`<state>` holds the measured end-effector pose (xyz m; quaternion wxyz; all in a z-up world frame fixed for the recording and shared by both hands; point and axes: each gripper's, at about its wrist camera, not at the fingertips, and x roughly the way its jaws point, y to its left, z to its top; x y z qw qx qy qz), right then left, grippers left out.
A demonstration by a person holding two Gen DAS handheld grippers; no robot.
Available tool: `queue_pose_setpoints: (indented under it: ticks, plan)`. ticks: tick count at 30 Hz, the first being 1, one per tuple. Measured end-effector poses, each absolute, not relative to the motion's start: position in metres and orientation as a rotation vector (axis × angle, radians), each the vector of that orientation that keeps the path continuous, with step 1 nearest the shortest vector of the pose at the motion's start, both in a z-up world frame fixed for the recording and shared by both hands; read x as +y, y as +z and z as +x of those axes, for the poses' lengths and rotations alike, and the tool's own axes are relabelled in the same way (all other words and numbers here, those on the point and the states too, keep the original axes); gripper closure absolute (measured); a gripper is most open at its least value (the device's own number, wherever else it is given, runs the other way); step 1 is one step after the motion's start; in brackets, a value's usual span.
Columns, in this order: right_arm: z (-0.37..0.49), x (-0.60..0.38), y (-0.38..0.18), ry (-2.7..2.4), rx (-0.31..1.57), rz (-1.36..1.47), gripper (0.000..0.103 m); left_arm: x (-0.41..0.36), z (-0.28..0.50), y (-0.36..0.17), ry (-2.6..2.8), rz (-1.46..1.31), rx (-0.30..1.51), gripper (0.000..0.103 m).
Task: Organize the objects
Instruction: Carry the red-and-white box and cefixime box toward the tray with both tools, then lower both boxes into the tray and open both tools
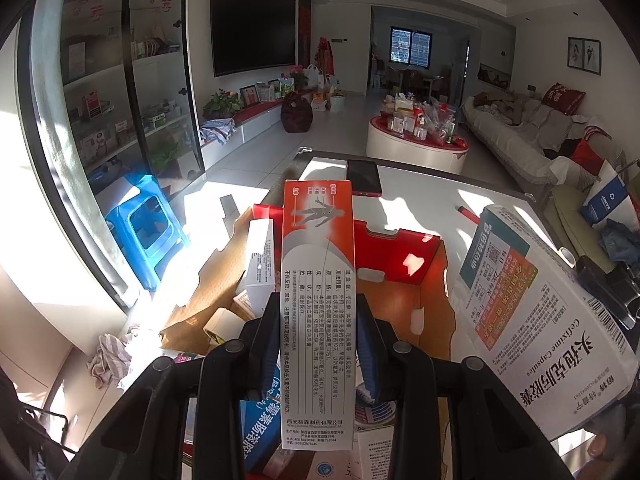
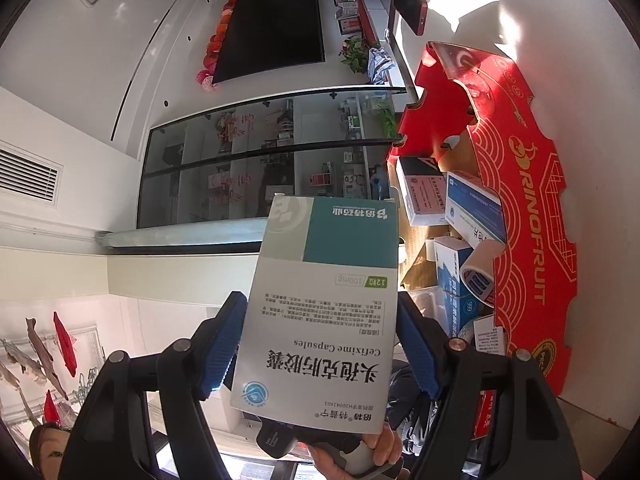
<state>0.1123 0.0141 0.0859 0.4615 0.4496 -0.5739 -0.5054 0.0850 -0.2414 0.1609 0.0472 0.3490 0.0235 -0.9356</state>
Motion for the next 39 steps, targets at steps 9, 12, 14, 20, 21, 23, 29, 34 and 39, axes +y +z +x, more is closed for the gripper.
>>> queue_pose_setpoints:
  ticks: [9,12,14,20,21,23,29,34,39]
  plan:
    - [0.088,-0.014,0.082,-1.256,-1.402,1.130,0.029,-0.247,0.073,0.157,-2.838,1.078,0.078,0.067]
    - [0.080,-0.021,0.083,-1.302,-1.359,1.150,0.029,-0.248,0.066,0.150,-2.832,1.117,0.095,0.067]
    - [0.075,-0.027,0.081,-1.322,-1.346,1.165,0.029,-0.250,0.061,0.142,-2.822,1.153,0.118,0.067]
    - [0.063,-0.030,0.070,-1.358,-1.389,1.201,0.020,-0.247,0.047,0.126,-2.799,1.235,0.104,0.065]
    - [0.062,-0.029,0.068,-1.358,-1.401,1.208,0.010,-0.246,0.047,0.125,-2.797,1.239,0.099,0.057]
    - [0.061,-0.026,0.064,-1.356,-1.429,1.219,0.003,-0.245,0.047,0.124,-2.786,1.230,0.093,0.038]
    - [0.063,-0.012,0.083,-1.421,-1.359,1.185,0.002,-0.252,0.050,0.132,-2.770,1.217,0.148,0.031]
    - [0.098,0.052,0.124,-1.979,-1.005,1.192,0.002,-0.245,0.064,0.155,-2.814,1.142,0.117,0.028]
    - [0.145,0.166,0.158,-2.775,-0.713,1.130,0.002,-0.214,0.072,0.174,-2.886,1.091,0.050,0.025]
